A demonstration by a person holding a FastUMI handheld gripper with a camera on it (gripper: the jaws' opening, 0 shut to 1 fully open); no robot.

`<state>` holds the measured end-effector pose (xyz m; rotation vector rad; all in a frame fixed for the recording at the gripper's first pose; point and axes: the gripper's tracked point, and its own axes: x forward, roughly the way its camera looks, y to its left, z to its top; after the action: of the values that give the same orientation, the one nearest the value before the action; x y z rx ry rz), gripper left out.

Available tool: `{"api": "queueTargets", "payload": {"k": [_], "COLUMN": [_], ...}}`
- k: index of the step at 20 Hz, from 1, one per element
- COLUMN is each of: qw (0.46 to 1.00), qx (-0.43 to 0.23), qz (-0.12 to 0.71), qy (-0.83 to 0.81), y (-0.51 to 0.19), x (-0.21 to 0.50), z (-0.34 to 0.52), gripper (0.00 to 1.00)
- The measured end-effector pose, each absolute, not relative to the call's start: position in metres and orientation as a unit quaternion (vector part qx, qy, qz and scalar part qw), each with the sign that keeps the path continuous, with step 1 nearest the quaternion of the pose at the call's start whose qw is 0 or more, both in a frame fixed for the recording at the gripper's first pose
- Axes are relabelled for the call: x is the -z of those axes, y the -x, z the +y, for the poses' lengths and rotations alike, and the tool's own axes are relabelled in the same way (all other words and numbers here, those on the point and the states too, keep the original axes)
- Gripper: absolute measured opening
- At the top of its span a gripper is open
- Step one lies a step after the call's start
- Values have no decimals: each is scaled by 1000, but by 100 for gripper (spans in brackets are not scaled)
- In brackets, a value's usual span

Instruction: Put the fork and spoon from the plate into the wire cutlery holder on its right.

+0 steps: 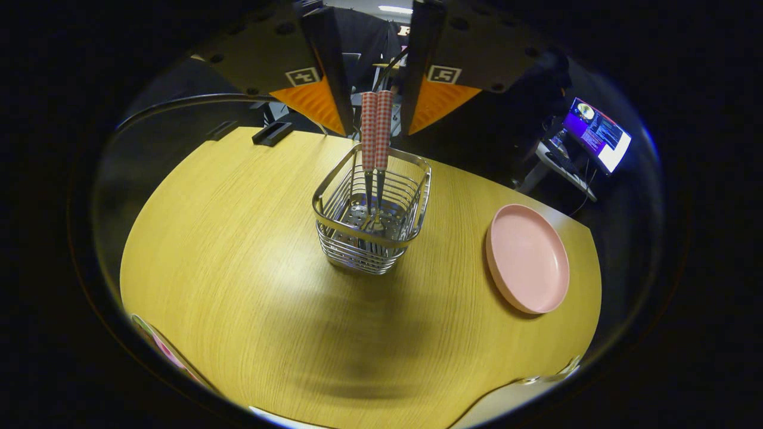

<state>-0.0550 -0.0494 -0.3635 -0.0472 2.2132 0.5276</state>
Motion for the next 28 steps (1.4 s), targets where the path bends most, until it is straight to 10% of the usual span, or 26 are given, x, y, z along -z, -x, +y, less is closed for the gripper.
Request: {"api": "queueTargets", "payload": {"k": [8, 28], "qw": [557, 889], "qx": [-217, -124], "qz": [800, 435], "qy": [-43, -74], "y": [42, -18], "x": [336, 239], "z": [-44, -22], "gripper": [100, 100]}}
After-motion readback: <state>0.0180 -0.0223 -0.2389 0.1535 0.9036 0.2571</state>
